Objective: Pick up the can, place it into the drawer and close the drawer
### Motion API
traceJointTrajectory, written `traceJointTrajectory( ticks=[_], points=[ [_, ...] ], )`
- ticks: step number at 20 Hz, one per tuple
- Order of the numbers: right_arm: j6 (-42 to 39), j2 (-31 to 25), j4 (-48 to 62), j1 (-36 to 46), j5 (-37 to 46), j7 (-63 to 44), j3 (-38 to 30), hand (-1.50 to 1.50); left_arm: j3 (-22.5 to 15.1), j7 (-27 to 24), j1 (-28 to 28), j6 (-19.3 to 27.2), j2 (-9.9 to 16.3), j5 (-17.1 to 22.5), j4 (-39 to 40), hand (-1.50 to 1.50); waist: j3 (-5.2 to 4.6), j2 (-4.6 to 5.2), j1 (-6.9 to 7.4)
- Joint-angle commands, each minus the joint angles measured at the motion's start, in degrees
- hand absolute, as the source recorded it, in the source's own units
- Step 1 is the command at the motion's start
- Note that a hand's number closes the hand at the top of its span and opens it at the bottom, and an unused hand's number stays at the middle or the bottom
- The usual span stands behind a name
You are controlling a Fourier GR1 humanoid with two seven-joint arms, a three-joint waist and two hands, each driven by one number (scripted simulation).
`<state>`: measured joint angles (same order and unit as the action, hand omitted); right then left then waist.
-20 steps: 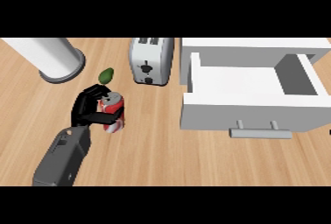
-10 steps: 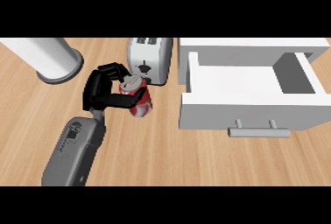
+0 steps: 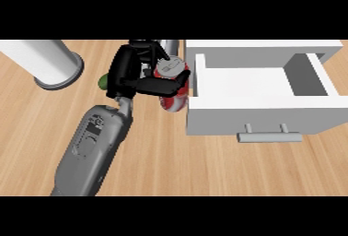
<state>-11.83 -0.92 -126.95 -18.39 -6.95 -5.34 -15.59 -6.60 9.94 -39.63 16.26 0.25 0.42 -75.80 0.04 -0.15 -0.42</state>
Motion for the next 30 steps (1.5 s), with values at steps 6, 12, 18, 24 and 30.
traceJointTrajectory(
  ticks=[6, 12, 18, 24, 30],
  points=[
    [-1.46, -0.42, 3.62, 1.40, -0.33, 1.46, -1.20, -1.50, -3.67, 4.66, -17.03, 7.84, -0.24, 1.98, 9.15, 1.50, 0.00, 0.28, -0.82],
    [-0.87, -1.01, -0.28, 2.03, -2.70, -2.41, -1.77, -1.50, -5.59, 7.87, -25.41, 12.11, -0.25, 4.45, 14.99, 1.50, -0.01, 0.25, -0.98],
    [-0.31, -0.57, 3.77, 3.85, 0.26, 0.44, -1.64, -1.50, -3.42, 3.33, -32.89, 10.10, -0.25, 7.69, 25.83, 1.50, 0.00, 0.43, -1.09],
    [0.00, -0.30, 1.42, 4.52, 0.72, -1.92, 0.06, -1.50, -10.87, 0.08, -37.55, 16.72, -0.25, 13.80, 34.18, 1.50, 0.01, 0.57, -2.33],
    [-1.23, -2.49, 4.68, 6.79, 0.19, -0.98, -1.47, -1.50, -10.18, -0.33, -45.61, 15.32, -0.25, 15.75, 44.27, 1.50, 0.08, 0.90, -2.96]
  ],
)
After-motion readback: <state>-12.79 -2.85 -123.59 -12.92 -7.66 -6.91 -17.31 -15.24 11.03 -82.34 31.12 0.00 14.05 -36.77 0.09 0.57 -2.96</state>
